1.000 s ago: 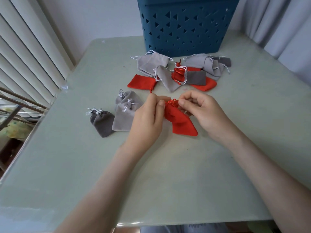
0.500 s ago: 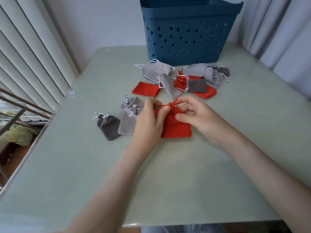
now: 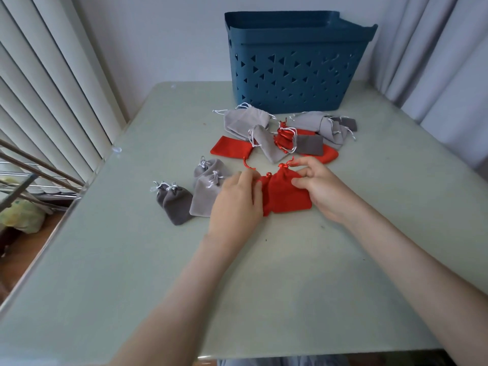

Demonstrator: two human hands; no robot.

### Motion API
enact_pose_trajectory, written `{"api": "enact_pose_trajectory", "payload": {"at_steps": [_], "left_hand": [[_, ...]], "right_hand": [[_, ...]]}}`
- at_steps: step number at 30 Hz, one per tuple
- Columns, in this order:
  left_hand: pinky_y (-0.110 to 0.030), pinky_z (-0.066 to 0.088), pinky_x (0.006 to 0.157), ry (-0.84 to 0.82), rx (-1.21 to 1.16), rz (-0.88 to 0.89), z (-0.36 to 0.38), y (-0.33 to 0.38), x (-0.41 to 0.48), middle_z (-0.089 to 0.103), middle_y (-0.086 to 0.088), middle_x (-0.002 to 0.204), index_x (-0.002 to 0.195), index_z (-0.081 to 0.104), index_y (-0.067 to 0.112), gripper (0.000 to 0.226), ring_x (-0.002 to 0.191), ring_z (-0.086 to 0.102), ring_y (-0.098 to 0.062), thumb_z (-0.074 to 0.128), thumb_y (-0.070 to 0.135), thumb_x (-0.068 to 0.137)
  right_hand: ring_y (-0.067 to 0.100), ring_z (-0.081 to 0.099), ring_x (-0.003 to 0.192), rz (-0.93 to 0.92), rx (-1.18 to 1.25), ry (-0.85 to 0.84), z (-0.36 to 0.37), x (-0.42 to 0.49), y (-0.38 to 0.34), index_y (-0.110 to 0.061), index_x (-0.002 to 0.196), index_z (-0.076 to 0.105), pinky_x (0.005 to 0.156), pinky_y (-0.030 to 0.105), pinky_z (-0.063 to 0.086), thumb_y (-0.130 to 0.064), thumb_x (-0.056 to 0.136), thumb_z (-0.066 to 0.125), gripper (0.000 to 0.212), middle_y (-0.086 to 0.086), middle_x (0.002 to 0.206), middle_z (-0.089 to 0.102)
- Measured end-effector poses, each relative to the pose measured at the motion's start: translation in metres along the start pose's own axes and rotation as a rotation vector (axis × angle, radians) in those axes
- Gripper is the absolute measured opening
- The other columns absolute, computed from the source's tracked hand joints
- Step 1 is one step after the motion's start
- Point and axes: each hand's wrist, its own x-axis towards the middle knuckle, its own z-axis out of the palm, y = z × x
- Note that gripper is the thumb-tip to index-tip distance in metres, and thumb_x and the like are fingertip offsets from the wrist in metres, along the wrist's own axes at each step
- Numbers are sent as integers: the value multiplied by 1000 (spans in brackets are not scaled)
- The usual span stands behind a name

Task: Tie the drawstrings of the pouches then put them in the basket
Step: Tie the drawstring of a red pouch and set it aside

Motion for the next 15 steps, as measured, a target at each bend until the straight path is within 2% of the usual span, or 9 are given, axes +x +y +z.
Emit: {"api": "enact_pose_trajectory", "payload": {"at_steps": [3, 5, 7, 8, 9, 11, 13, 15], "left_hand": [[-32, 36, 75, -139, 146, -33, 1, -7, 1, 58, -12, 103, 106, 58, 7, 18, 97, 54, -30, 49, 18, 94], [-35, 40, 75, -217, 147, -74, 2, -8, 2, 58, -12, 105, 104, 57, 7, 16, 95, 55, -30, 49, 16, 93], [-35, 40, 76, -201, 114, -108, 2, -6, 2, 59, -11, 105, 103, 56, 6, 15, 94, 56, -30, 49, 14, 93], [-35, 39, 75, -170, 82, -143, 1, -6, 2, 61, -11, 105, 105, 55, 6, 15, 95, 57, -31, 47, 13, 94], [-35, 39, 75, -128, 30, -192, 1, -5, 3, 62, -13, 103, 107, 54, 6, 16, 95, 57, -31, 44, 10, 95], [-35, 41, 77, -43, -64, -257, 0, -4, 5, 62, -15, 102, 111, 52, 4, 21, 95, 57, -33, 39, 4, 95], [-29, 36, 77, 16, -28, -204, 0, -5, 6, 60, -17, 107, 111, 55, 0, 25, 99, 54, -33, 39, -2, 92], [-30, 35, 78, 15, 38, -131, -1, -7, 5, 60, -18, 106, 110, 59, 1, 26, 100, 52, -34, 41, -3, 91]], "right_hand": [[18, 56, 69, 11, 41, 43, 2, 8, 0, -6, 119, 51, 65, 29, 43, 15, 87, 43, 39, 7, 79, 57], [16, 60, 68, 36, 218, 38, 1, 10, -4, -8, 111, 53, 64, 28, 50, 15, 87, 40, 35, 8, 78, 57], [14, 63, 65, 51, 339, -9, 2, 7, -7, -10, 105, 54, 61, 26, 53, 15, 87, 40, 34, 9, 77, 58], [13, 62, 66, 52, 320, -43, 4, 5, -5, -10, 106, 53, 61, 26, 52, 14, 87, 42, 32, 9, 78, 57], [14, 59, 68, 46, 232, -69, 7, 3, -2, -11, 106, 52, 63, 25, 49, 12, 87, 46, 30, 8, 81, 57], [13, 52, 72, -24, -146, -64, 14, 0, 6, -16, 99, 53, 65, 23, 41, 2, 86, 57, 23, 3, 85, 54], [9, 49, 71, -136, -526, -15, 19, 2, 10, -22, 88, 53, 62, 18, 38, -10, 83, 65, 18, -3, 84, 52], [8, 46, 76, -220, -754, -2, 19, 8, 8, -22, 85, 54, 66, 14, 35, -16, 81, 68, 16, -5, 88, 47]]}}
